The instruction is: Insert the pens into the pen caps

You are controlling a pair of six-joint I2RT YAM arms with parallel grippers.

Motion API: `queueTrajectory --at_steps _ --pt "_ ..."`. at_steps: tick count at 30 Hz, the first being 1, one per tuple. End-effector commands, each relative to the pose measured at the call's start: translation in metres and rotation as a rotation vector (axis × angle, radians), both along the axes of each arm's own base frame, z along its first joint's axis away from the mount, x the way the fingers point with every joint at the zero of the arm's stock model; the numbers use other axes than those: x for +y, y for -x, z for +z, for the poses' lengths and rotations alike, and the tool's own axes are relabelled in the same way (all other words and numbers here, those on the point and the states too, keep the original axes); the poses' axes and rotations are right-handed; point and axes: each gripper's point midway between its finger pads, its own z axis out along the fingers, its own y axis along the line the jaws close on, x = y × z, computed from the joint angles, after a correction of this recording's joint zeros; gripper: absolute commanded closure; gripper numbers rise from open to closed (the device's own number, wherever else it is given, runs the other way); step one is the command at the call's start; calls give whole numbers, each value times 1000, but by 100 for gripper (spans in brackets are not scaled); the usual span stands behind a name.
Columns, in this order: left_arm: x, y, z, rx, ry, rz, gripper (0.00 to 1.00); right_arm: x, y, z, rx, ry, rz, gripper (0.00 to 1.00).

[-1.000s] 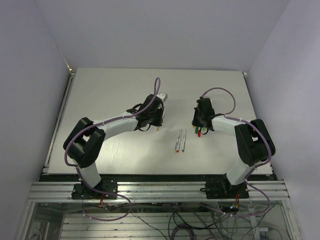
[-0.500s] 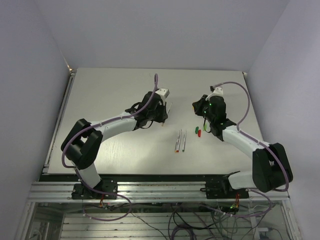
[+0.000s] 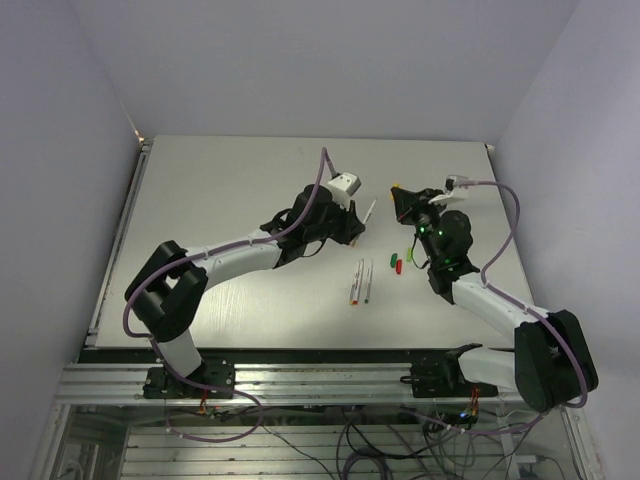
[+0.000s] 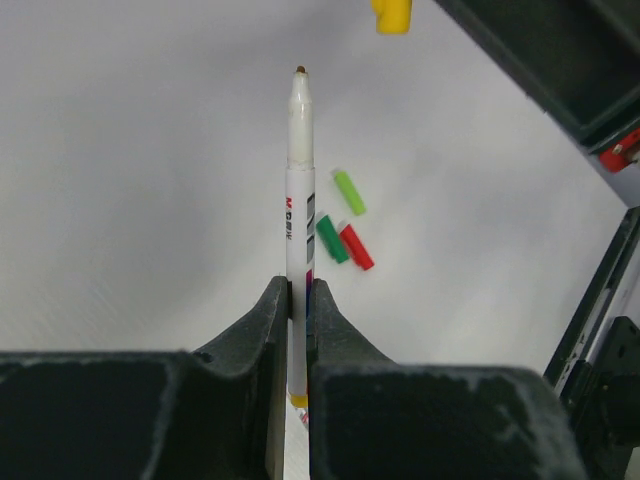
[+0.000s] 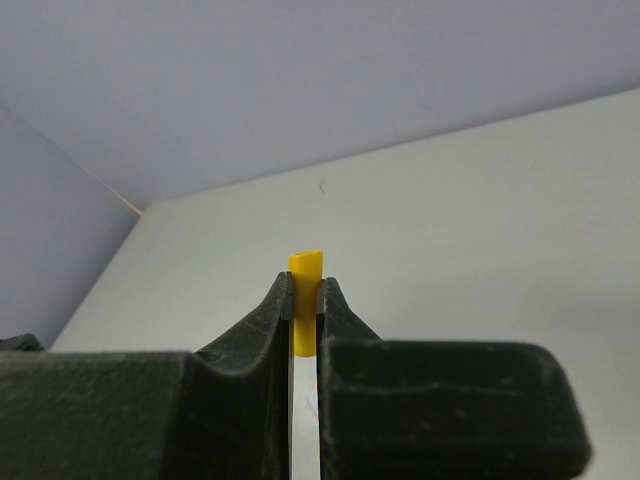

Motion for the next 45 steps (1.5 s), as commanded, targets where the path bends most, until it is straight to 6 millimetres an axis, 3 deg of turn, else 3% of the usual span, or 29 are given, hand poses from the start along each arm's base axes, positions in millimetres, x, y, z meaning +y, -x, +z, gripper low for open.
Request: queueTrajectory --at_steps 1,14,26,45 --pt "-17 1 46 -78 137 -55 93 -4 11 39 -177 -107 -1 100" --pt "-28 9 53 -63 206 -112 93 -3 34 56 -347 -247 52 100" --pt "-34 23 58 -108 208 -184 93 6 27 59 -358 -239 85 100" --pt "-38 27 51 -94 195 -194 93 6 28 61 -369 -178 85 100"
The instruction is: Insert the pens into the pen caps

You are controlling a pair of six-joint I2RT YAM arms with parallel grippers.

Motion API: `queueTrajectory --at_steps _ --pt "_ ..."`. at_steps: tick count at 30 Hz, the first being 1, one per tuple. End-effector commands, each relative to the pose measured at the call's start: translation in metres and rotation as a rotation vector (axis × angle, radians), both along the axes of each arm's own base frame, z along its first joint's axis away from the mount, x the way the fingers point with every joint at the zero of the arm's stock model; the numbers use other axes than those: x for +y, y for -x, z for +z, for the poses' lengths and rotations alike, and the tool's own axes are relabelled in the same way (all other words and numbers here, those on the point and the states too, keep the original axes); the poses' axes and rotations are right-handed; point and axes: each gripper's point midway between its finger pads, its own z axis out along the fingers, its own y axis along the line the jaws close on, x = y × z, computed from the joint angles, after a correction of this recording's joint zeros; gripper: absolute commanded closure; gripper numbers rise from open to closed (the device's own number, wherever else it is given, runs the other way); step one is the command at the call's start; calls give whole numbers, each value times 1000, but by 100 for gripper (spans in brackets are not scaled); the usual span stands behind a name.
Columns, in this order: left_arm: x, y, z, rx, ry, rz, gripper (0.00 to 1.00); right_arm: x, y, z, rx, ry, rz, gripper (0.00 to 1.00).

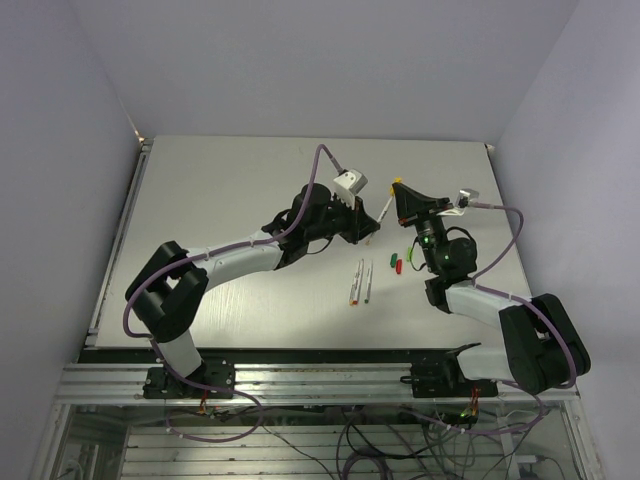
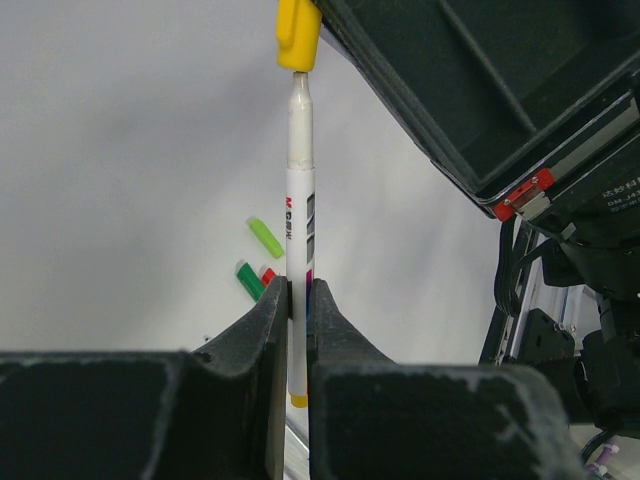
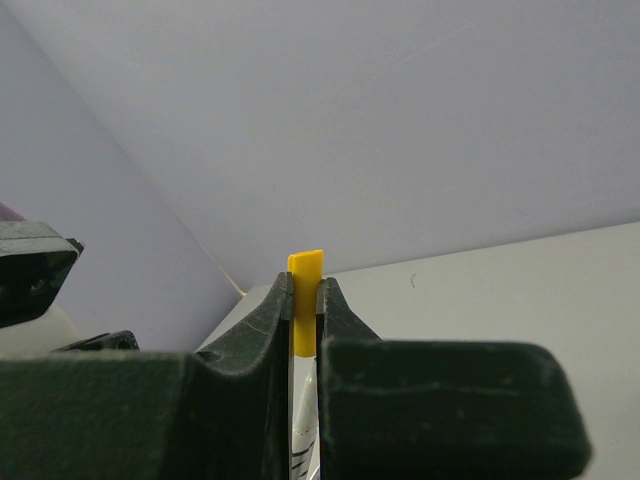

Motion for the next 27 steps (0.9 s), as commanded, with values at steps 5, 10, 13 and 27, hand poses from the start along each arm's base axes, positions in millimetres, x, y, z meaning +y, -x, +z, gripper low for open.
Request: queueTrajectory --at_steps 5,10,13,27 --pt "-4 1 9 -34 23 -16 93 -1 5 20 -66 43 -14 100" --pt "-4 0 6 -29 19 -7 93 -5 9 24 -76 55 -29 100" --pt "-5 1 7 -29 25 -13 93 -6 10 23 -74 63 -34 100" --pt "-3 5 19 -53 57 -28 93 -4 6 12 -50 64 -28 100"
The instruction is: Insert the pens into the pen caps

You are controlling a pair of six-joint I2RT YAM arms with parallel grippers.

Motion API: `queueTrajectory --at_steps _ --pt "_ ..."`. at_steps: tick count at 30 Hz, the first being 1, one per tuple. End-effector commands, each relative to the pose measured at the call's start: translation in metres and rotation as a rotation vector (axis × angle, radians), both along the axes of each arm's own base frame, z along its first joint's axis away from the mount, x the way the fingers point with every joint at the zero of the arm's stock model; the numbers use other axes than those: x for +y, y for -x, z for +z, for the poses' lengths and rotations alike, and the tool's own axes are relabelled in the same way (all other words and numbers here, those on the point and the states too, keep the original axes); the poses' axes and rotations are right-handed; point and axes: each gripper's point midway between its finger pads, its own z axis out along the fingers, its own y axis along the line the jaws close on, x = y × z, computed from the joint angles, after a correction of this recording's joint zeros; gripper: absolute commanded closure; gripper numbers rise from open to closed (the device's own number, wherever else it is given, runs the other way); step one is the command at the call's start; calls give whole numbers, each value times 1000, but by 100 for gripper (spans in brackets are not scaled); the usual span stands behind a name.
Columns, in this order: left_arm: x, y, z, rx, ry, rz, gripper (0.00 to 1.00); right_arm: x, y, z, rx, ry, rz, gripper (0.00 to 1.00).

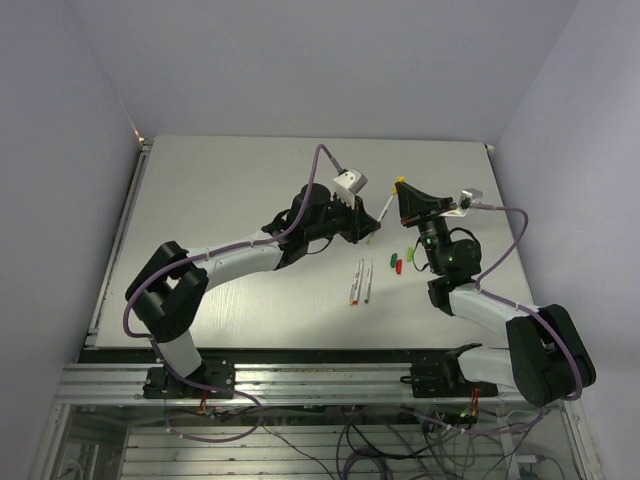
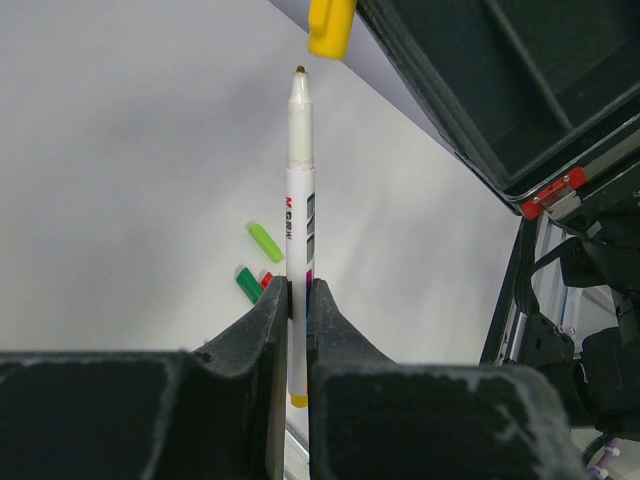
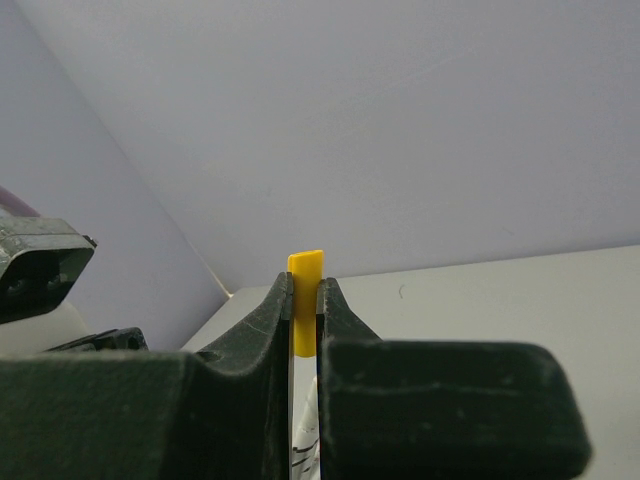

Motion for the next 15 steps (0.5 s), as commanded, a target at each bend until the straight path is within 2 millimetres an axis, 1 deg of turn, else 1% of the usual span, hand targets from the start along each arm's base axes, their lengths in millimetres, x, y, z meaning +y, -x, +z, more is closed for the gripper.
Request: queueTrajectory --at_steps 1,15 --pt "-3 6 16 -44 49 -30 93 0 -1 1 -12 9 -7 100" --pt "-1 7 20 -52 60 -27 93 -1 -2 -8 8 18 -11 100"
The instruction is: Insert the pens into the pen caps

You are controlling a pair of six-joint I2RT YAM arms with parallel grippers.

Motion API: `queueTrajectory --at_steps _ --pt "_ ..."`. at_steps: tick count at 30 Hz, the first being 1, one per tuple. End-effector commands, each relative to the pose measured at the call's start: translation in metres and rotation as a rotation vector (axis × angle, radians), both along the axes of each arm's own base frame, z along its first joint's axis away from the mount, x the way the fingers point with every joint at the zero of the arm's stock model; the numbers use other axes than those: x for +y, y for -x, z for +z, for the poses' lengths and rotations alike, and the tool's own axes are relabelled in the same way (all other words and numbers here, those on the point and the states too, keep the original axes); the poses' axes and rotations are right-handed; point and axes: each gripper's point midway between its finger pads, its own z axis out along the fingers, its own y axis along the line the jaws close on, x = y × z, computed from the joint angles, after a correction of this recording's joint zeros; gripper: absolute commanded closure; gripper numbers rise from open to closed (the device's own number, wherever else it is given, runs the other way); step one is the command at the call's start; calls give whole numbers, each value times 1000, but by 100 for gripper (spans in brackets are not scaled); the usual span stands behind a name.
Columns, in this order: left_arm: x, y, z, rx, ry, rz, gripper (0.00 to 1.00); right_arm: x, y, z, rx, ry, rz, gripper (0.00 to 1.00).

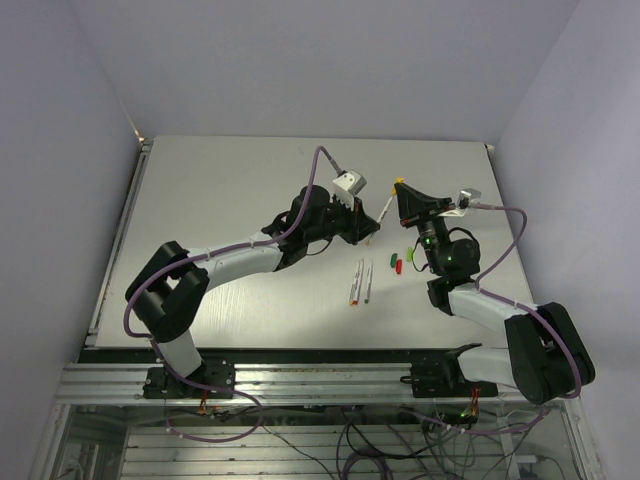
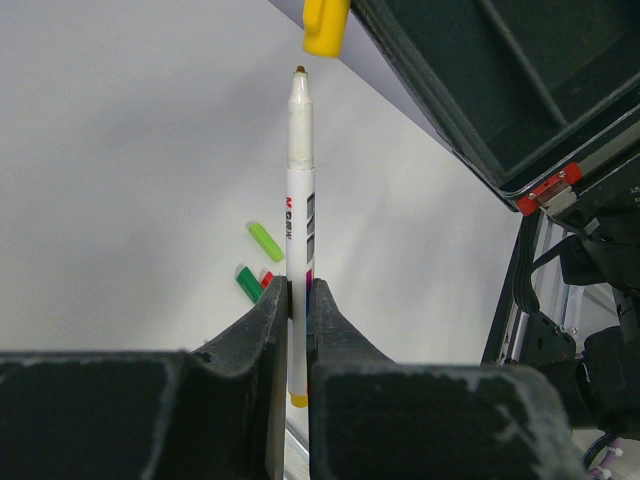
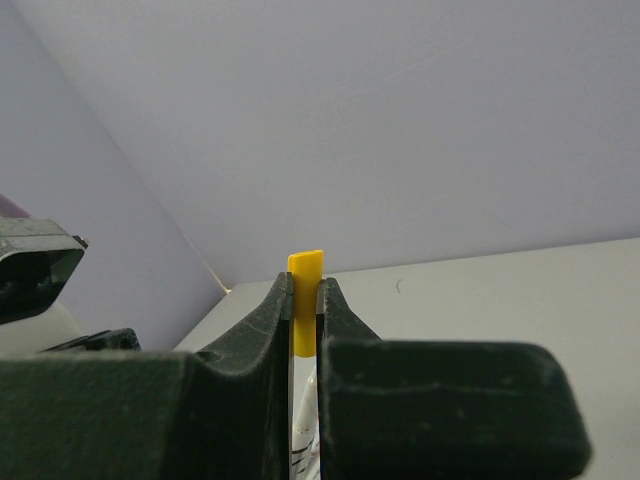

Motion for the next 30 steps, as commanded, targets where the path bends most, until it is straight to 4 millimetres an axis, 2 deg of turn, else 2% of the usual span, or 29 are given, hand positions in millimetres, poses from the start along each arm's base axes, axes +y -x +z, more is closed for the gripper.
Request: queueTrajectory --at_steps 1,30 --pt "-2 7 23 -51 57 -27 93 -1 0 -4 0 14 -10 100" --pt "0 7 31 -68 72 -23 93 1 -1 -16 29 21 0 100"
